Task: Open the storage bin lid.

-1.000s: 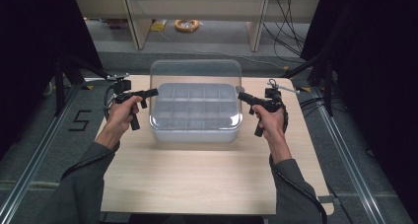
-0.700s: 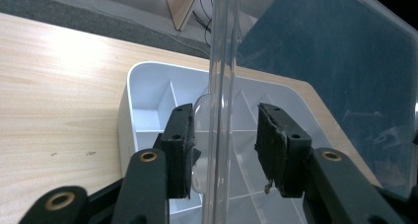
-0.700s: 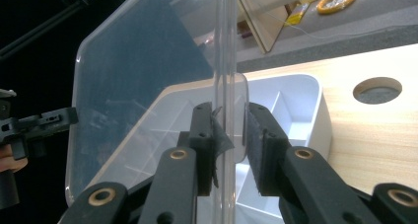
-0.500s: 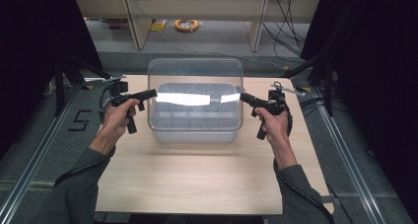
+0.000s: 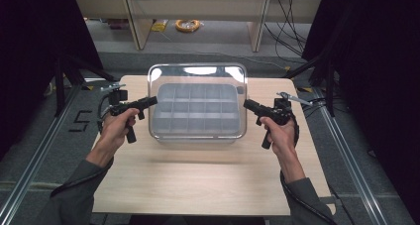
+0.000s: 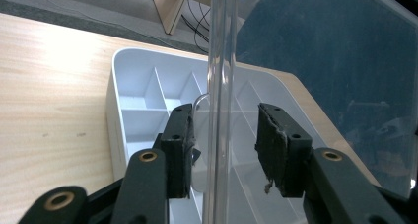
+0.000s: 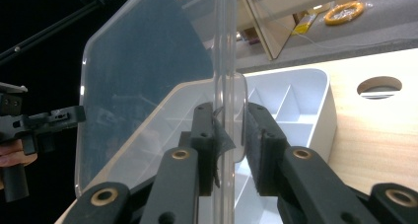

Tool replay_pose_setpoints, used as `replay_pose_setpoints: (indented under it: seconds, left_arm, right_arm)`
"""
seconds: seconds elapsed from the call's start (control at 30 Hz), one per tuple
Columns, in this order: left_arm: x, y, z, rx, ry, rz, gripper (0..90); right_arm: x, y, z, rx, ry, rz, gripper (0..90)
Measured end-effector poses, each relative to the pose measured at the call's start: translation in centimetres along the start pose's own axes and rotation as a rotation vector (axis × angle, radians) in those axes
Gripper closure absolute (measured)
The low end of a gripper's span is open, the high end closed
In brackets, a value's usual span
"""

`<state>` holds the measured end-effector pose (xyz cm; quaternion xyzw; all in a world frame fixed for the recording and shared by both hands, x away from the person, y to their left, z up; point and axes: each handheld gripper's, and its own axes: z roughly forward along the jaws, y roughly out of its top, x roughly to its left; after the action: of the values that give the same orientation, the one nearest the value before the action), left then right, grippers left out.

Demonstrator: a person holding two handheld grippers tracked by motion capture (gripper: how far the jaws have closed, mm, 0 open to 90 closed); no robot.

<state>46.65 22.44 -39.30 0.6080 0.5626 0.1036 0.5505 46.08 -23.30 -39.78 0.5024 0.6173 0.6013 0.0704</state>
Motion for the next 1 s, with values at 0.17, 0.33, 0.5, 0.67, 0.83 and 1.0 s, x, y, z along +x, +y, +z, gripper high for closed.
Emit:
replay_pose_setpoints:
  seconds: [0.17, 0.33, 0.5, 0.67, 0.83, 1.0]
  left_arm:
    - [-0.5, -1.3, -0.8, -0.006, 0.003, 0.032, 58.2]
    - [-0.4, -2.5, -1.1, 0.009, -0.009, 0.024, 58.6]
    - [-0.2, -3.4, -1.3, 0.022, -0.01, 0.019, 58.3]
    - [0.1, -4.4, -1.7, 0.027, -0.012, 0.015, 58.0]
    - [0.0, -5.4, -2.3, 0.038, -0.007, 0.006, 57.4]
    - [-0.3, -6.3, -2.8, 0.046, -0.008, 0.013, 57.9]
  right_arm:
    - [0.2, -1.1, -1.0, -0.014, 0.0, -0.029, 76.1]
    - [-0.1, -2.2, -1.6, -0.005, 0.004, -0.038, 76.3]
    - [0.0, -3.0, -2.1, -0.001, 0.01, -0.052, 76.4]
    - [0.4, -3.8, -2.4, 0.011, 0.009, -0.032, 76.6]
    - [0.9, -4.6, -3.0, 0.023, 0.012, -0.024, 76.7]
    - [0.8, -5.5, -3.5, 0.03, 0.007, -0.02, 76.6]
